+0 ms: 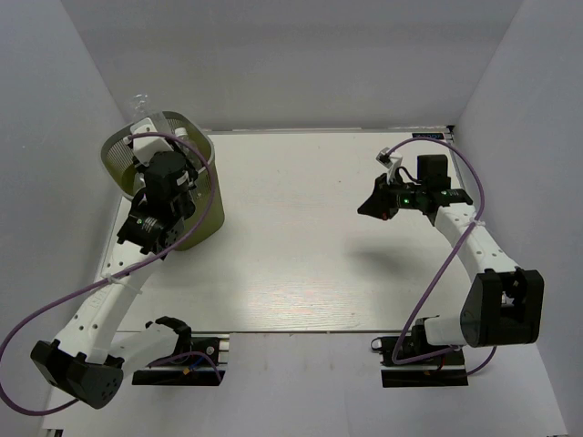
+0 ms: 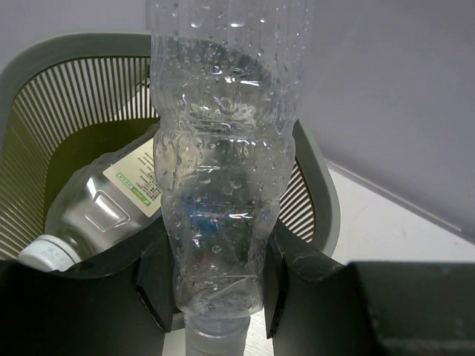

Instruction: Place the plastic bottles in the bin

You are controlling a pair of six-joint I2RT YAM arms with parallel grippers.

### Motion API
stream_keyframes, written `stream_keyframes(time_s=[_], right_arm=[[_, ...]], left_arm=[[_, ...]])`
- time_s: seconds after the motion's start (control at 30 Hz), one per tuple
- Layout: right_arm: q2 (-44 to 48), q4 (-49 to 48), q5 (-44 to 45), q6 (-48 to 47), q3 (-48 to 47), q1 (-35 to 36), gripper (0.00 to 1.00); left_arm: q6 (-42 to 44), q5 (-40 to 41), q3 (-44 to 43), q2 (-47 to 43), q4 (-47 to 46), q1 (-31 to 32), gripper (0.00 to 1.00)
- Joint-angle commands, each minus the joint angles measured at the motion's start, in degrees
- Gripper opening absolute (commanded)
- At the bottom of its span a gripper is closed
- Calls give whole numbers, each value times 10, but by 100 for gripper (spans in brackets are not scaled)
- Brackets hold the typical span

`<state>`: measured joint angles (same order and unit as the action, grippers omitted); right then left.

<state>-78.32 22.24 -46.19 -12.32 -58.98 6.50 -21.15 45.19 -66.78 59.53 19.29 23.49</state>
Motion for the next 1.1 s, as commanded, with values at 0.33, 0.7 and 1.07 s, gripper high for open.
stream_keyframes(time_s=[0.33,0.7,1.07], right_arm=[[24,8,0,-4,14,4,7],[33,13,1,-13,18,2,8],[26,5,12,-7,21,4,78]], left_arm=[[-124,129,19,-50,-42,-5,9],[-231,181,15,41,40,-17,47],[29,44,-24,10,-102,-8,100]])
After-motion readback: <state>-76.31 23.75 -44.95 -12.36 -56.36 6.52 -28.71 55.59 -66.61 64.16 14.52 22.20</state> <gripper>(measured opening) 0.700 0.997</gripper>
